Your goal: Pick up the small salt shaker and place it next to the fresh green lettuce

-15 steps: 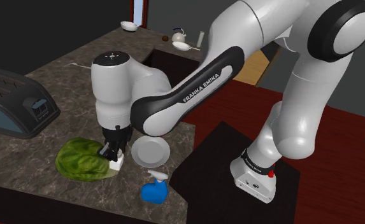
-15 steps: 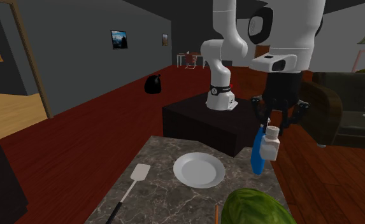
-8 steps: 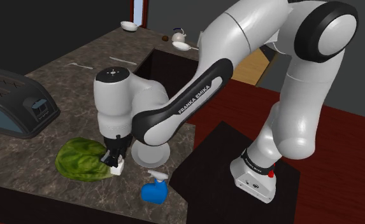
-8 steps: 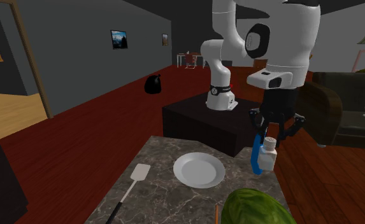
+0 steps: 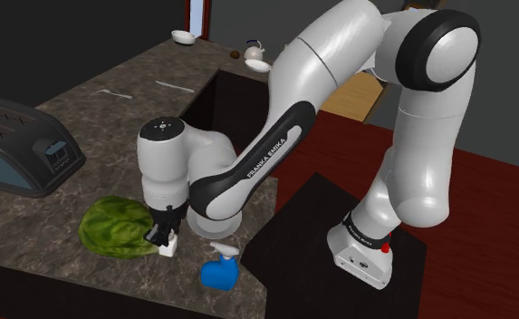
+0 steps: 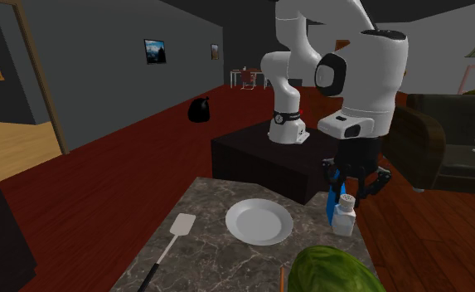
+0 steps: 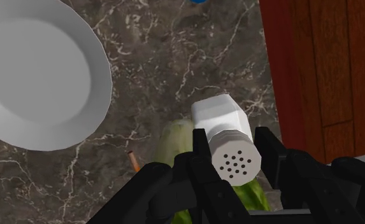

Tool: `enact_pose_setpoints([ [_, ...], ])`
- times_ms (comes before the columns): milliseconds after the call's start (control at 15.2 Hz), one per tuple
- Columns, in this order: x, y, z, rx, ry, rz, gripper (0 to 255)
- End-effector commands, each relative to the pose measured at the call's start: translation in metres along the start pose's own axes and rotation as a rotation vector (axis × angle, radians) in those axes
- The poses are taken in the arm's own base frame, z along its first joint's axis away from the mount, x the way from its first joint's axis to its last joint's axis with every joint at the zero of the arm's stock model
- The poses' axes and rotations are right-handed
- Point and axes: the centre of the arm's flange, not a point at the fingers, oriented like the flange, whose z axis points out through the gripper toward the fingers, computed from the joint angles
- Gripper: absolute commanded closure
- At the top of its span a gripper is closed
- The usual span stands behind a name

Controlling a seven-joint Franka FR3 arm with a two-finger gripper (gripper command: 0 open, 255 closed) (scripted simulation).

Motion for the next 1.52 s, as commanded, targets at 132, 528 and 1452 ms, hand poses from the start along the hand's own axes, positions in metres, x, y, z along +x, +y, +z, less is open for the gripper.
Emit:
enact_pose_setpoints([
  [132, 0.001, -0.001, 0.021, 0.000, 0.000, 0.000, 255],
  [528, 0.001, -0.001, 0.053, 0.000, 0.000, 0.000, 255],
  [1452, 0.002, 0.000, 0.086, 0.000, 0.000, 0.000, 255],
])
